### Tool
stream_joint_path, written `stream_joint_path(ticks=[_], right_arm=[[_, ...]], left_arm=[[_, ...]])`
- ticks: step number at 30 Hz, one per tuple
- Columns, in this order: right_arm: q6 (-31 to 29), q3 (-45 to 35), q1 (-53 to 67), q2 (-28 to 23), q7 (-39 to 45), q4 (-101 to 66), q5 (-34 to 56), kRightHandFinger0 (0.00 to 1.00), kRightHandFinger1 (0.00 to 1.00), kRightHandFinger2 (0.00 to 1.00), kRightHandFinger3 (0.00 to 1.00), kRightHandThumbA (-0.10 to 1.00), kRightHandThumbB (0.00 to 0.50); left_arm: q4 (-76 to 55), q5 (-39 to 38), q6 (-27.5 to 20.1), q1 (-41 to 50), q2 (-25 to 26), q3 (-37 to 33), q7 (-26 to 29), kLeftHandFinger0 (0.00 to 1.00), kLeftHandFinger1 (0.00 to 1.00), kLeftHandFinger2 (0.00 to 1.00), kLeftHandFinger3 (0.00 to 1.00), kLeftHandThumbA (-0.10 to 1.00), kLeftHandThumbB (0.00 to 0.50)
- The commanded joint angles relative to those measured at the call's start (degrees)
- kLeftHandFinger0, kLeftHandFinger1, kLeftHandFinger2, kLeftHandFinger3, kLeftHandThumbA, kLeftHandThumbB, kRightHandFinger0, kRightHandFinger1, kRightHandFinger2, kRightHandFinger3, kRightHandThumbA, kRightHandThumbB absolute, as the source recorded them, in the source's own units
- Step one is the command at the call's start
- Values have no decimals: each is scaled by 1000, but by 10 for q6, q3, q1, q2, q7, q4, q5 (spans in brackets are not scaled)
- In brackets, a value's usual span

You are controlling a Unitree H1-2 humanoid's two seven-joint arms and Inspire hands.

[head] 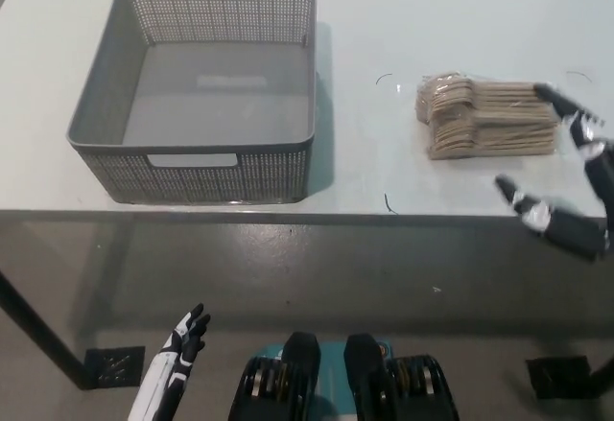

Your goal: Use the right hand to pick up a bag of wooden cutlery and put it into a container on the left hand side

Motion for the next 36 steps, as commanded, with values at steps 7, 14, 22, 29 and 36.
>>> stream_joint_path(ticks=[7,14,22,29,36], right_arm=[[95,70,-237,-115,130,195,-68,1000,1000,1000,1000,662,500],[75,134,-360,-123,206,366,-40,1000,1000,1000,1000,670,500],[29,187,-458,-114,290,531,-15,1000,1000,1000,1000,752,500],[34,218,-487,-112,350,543,-15,1000,1000,1000,1000,778,500],[29,243,-505,-119,388,533,-23,1000,1000,1000,1000,765,500]], left_arm=[[-16,1,-22,-6,11,2,-2,1000,1000,1000,1000,1000,12],[-17,-3,-18,-9,11,1,-5,1000,1000,1000,1000,1000,9],[-19,-2,-12,-15,16,2,-9,1000,1000,1000,1000,1000,22],[-17,-2,-9,-23,22,1,-11,1000,1000,1000,1000,1000,13],[-17,-3,-5,-26,24,-1,-18,1000,1000,1000,1000,1000,14]])
